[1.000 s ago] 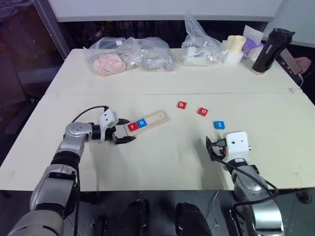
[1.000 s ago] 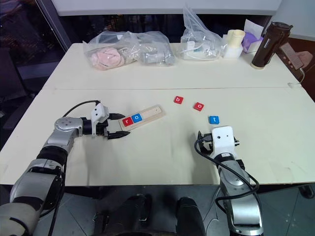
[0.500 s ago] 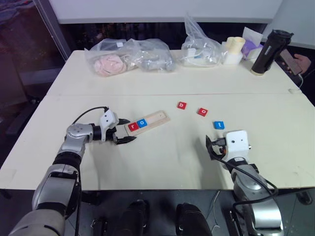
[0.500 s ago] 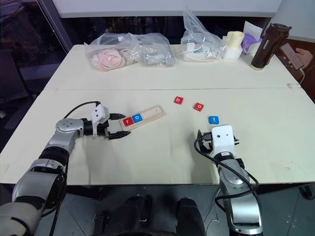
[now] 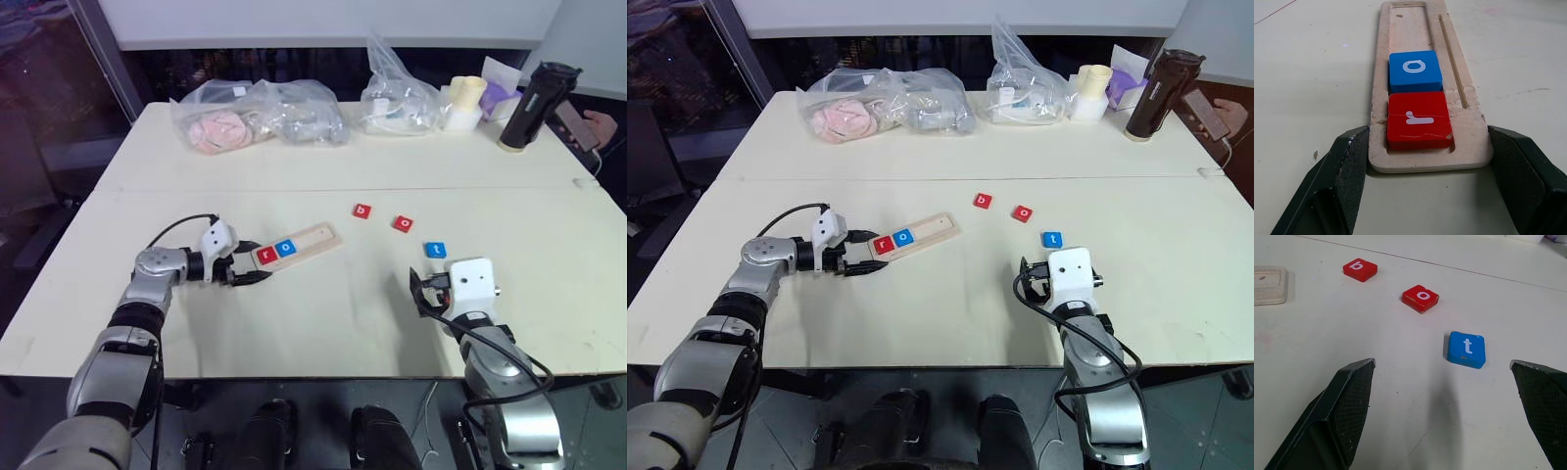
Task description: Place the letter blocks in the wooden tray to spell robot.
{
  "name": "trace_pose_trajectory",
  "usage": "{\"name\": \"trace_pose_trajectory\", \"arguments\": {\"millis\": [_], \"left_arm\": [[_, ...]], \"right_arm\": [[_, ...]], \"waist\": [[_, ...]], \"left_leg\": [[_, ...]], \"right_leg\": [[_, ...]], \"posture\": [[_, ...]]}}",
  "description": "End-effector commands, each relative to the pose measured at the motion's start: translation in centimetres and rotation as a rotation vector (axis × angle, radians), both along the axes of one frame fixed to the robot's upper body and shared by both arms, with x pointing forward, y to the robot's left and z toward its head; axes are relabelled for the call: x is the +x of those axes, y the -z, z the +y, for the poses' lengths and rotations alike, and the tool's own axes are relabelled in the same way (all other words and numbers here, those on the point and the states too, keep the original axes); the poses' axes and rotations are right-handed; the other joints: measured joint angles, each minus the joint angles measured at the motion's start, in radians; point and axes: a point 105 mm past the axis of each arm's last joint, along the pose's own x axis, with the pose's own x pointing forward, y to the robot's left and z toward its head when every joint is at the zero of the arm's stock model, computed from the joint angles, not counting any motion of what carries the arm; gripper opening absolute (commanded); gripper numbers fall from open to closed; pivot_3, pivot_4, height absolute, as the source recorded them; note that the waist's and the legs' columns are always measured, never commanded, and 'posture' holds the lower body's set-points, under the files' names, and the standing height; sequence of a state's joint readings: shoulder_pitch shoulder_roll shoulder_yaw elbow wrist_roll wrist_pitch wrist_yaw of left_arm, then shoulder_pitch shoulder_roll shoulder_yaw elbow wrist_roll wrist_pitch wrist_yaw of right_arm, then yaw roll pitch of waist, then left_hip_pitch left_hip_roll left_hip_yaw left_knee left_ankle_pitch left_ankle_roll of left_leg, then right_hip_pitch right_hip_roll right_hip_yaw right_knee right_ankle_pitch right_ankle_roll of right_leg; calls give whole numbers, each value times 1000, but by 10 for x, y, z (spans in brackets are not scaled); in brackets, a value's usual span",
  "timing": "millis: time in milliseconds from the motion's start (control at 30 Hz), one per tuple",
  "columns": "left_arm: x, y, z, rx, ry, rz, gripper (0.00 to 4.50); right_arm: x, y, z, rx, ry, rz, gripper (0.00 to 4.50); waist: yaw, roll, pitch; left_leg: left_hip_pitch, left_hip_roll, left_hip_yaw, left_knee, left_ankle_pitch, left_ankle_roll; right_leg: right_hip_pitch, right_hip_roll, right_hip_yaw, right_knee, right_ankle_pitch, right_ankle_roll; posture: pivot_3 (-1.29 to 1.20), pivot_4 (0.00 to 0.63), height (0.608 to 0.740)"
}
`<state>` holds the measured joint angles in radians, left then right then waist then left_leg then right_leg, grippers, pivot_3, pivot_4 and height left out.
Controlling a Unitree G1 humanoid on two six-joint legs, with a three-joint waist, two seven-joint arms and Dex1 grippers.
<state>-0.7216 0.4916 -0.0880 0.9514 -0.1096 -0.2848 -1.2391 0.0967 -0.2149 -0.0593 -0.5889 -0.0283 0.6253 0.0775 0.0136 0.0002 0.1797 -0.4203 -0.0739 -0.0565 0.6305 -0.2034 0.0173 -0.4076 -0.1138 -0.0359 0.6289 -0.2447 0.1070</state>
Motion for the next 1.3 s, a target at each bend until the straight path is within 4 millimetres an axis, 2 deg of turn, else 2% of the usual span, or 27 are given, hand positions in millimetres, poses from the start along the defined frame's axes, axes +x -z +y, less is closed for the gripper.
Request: {"name": "trace_pose_trajectory", "arguments": {"millis": [33, 167, 333, 600, 1000, 1300], "left_arm": [[-17, 14, -11, 54, 112, 43, 3155], [-28, 14, -22, 54, 181, 42, 3155], [-58, 12, -51, 47, 350, 34, 3155], [-87, 2, -78, 39, 480, 32, 3155], [-85, 13, -75, 86, 394, 0, 3155], [-95, 18, -74, 97, 396, 17, 3155]], "right_arm": [[-2, -12, 0, -12, 2, -48, 4500], [-2, -12, -1, -14, 4, -47, 4500], [-1, -13, -2, -18, 1, -46, 4500], [-2, -12, -4, -22, -1, -38, 4500], [-6, -11, -4, -22, 7, -32, 4500], [-3, -11, -4, -23, 2, -33, 4500]], "waist": [[0, 0, 0], [0, 0, 0], [0, 0, 0], [-2, 0, 0], [-1, 0, 0], [-2, 0, 0]], "left_leg": [[0, 0, 0, 0, 0, 0], [-5, -1, 0, -1, 0, 0], [-5, -1, 0, -2, 0, 1], [-5, -1, 0, -2, 0, 1], [-6, -1, 0, -2, 0, 0], [-5, 0, 0, -3, -2, -2]], "right_leg": [[0, 0, 0, 0, 0, 0], [-1, 0, 0, -1, 1, 3], [-2, -1, 1, -1, 1, 2], [-2, -1, 1, -2, -1, -1], [-2, -1, 1, -2, -2, -1], [-3, -1, 1, -2, -2, -2]], "posture": [[0, 150, 738], [0, 150, 738], [0, 150, 738], [0, 150, 738], [0, 150, 738], [0, 150, 738]]}}
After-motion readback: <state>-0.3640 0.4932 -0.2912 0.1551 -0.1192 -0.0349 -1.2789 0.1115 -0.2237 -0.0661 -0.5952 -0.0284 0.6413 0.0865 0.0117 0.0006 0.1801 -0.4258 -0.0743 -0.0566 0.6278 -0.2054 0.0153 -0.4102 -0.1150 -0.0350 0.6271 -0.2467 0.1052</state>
